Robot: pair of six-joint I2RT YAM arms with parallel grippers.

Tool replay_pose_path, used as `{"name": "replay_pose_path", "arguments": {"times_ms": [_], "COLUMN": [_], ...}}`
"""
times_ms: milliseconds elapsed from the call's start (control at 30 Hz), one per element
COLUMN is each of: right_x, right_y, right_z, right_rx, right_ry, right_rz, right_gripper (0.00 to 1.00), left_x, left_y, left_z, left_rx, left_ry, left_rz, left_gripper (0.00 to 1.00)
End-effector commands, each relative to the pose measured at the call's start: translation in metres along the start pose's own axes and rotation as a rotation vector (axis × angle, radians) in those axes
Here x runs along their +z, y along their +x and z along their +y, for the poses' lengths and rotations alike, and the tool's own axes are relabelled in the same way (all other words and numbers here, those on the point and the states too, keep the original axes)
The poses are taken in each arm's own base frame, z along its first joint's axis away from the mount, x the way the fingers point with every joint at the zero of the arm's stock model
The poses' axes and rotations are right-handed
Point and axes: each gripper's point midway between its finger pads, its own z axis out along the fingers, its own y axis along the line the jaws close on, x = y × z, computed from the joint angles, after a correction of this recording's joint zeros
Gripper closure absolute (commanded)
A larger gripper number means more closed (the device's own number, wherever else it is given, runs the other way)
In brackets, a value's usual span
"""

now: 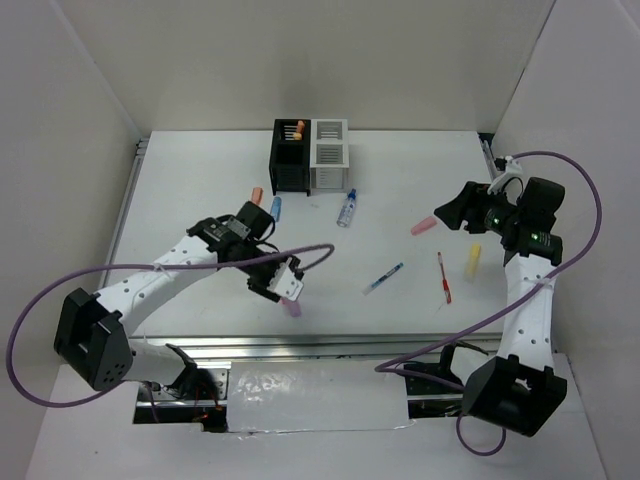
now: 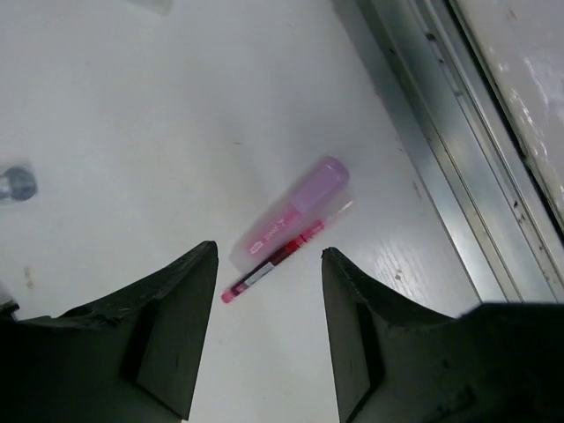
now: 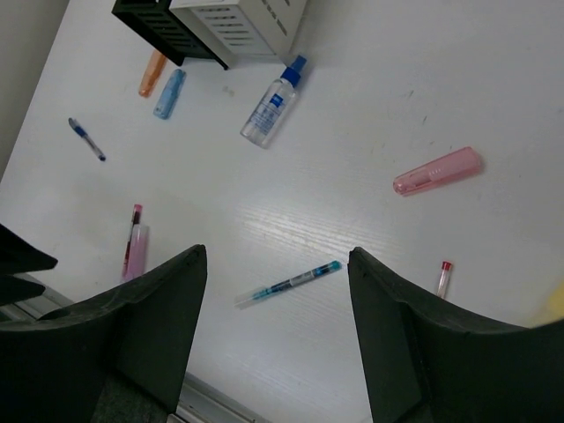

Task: Sort the stationery into containers
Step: Place the pen in the storage box, then pick up the pen from the center of the board.

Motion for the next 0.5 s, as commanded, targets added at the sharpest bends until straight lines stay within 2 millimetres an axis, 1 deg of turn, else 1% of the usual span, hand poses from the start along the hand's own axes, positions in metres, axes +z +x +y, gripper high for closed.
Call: {"name": "replay_pose_path", "arguments": {"times_ms": [0,133,267,333,367,433,467], "right_x": [-0.009,-0.013,-0.014,-0.012,-0.012,-0.012,-0.012], "right_y": [0.000,0.005,0.009,0.012,0.013,0.014,0.015], "right_z": [0.003,0.000,-0.003,-0.003,-0.004,-0.007,-0.008], "right_rx": [-0.032,-0.013,-0.004,0.002,0.005,0.006,0.012], "right_ry": [0.008,0.020,0.026,0.023,0.025,0.032,0.033], "right_rz": [-0.002,0.010,0.013,0.020,0.021,0.023,0.025], "right_gripper": [0.28,0.27,0.27,0.27,0.27,0.27,0.27], "left_x": [0.011,0.032,0.052,0.057,0.063,0.065,0.071], "left_y": [-0.001,0.012,0.018,0.017,0.019,0.018,0.021], "left_z": [-0.012,-0.027,-0.026,-0.021,-0.022,-0.017,-0.018], "left_rx": [0.282,0.385,0.438,0.454,0.449,0.459,0.453], "left_ry": [0.088,0.185,0.228,0.238,0.261,0.268,0.284], "left_rz": [0.040,0.057,0.057,0.053,0.052,0.053,0.050], "left_gripper": [0.37,0.37,0.36,0.36,0.37,0.38,0.39]}}
